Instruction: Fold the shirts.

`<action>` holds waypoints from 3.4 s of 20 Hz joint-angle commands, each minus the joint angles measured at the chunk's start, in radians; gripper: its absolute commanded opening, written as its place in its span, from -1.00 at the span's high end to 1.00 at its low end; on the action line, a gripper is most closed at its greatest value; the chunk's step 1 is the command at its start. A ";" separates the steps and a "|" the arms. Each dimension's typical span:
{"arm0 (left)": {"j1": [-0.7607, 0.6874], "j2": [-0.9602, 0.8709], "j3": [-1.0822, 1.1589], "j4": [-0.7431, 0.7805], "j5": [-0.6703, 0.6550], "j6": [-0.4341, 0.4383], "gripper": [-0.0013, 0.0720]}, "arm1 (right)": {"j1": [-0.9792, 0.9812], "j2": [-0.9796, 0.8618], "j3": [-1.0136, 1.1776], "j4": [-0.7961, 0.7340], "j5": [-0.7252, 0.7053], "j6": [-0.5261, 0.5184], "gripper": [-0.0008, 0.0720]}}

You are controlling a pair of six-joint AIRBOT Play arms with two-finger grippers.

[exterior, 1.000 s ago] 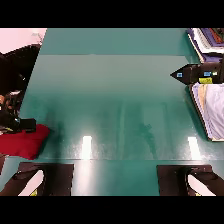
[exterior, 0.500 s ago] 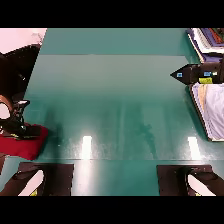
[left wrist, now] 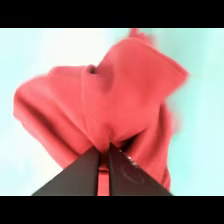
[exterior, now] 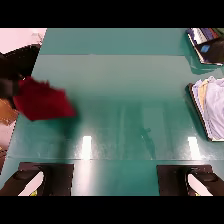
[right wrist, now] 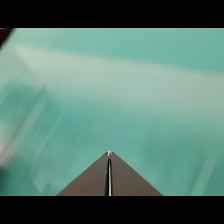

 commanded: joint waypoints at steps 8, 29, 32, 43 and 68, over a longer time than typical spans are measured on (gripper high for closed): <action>-0.540 -0.229 0.289 -0.047 0.090 -0.021 0.89 | -0.163 0.010 0.200 -0.001 0.081 0.000 0.94; -0.295 -0.604 -0.219 -0.351 0.372 0.028 -0.62 | -0.164 0.008 0.199 -0.002 0.154 0.000 0.93; -0.317 -0.623 -0.299 -0.450 0.514 0.035 -0.62 | -0.164 0.007 0.196 -0.003 0.155 0.000 0.93; -0.264 -0.599 -0.222 -0.365 0.485 0.035 0.89 | -0.166 -0.012 -0.219 -0.010 0.262 0.038 0.93; -0.255 -0.534 -0.207 -0.277 0.476 0.034 0.89 | 0.306 -0.434 -0.434 0.205 -0.090 -0.164 0.94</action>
